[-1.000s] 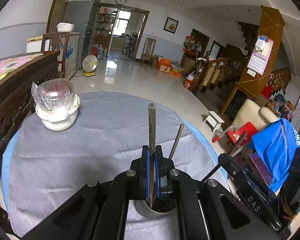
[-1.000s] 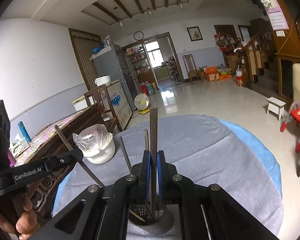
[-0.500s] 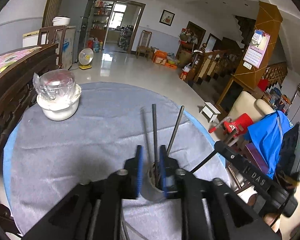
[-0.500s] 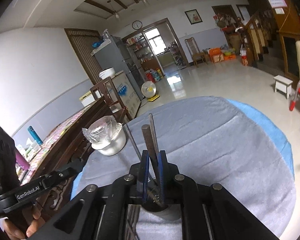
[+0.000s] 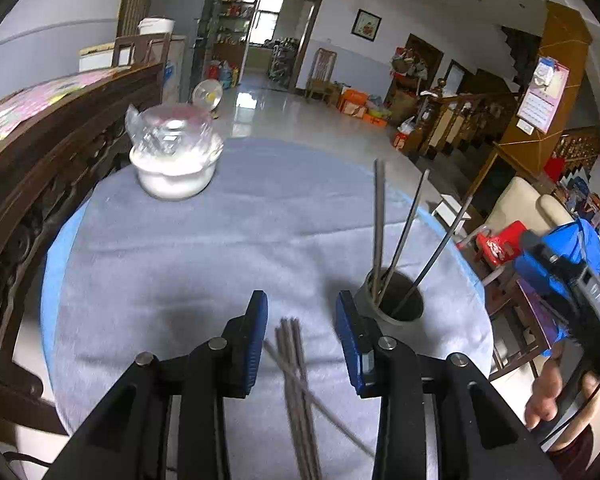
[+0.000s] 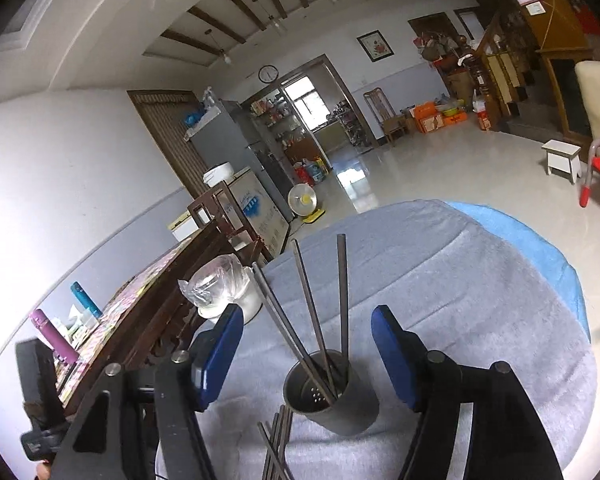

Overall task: Organize utensils
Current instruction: 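Open the right tool over the cup while the left tool releases its rod into it, then close the right tool on a rod in the pile while the left tool approaches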

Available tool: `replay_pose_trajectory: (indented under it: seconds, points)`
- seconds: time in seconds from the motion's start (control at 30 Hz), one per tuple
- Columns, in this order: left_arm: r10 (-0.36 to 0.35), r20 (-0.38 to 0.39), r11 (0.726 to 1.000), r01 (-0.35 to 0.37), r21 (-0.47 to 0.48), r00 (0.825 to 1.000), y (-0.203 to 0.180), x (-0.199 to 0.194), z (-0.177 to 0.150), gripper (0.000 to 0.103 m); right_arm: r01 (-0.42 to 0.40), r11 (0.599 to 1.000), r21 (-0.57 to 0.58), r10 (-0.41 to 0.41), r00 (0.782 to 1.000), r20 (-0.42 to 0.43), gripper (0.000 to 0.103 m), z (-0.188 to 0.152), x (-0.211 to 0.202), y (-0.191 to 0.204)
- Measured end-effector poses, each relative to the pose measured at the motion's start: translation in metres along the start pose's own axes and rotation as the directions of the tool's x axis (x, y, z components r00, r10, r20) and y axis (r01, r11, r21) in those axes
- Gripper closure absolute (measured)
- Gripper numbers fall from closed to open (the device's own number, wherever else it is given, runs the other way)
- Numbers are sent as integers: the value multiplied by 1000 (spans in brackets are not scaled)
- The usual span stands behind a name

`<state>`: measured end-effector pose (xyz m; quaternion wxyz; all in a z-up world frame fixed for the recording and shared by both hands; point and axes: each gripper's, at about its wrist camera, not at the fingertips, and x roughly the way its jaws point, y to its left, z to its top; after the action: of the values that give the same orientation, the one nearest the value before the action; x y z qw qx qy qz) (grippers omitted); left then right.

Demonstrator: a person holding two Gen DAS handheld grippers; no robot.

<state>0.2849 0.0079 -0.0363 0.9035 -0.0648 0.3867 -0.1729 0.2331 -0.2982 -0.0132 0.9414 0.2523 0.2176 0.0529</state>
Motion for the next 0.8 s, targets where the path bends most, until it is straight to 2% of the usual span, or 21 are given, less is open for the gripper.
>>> replay_pose_trajectory:
  seconds: [0.1,0.3,0.37,0.5,0.57,0.67,0.8]
  points:
    - [20,-13,1000,-21,-10,1000,7,-1,-12,58,8,1000,4,-8,1000,17,32,-4,-12,-2]
    - [54,-59,997,-57,-50,997,27,1,-33,57,2,999,-32,-3,1000,-23,34,-18,-23,0]
    - [61,-69,995,-66,-70,996,34,1,-39,57,-12,999,-49,10,999,-39,39,-24,-25,2]
    - [81,-86,991,-90,-99,993,46,0,-52,57,-42,994,-104,29,993,-116,61,-41,-20,12]
    - [87,-103,990,-97,-104,991,50,0,-58,57,-68,990,-122,44,981,-190,63,-56,-10,16]
    - [94,-135,989,-108,-101,986,53,5,-68,57,-104,988,-118,63,949,-309,63,-82,12,21]
    - [91,-171,988,-111,-110,981,58,11,-80,57,-127,988,-88,74,891,-448,66,-116,45,21]
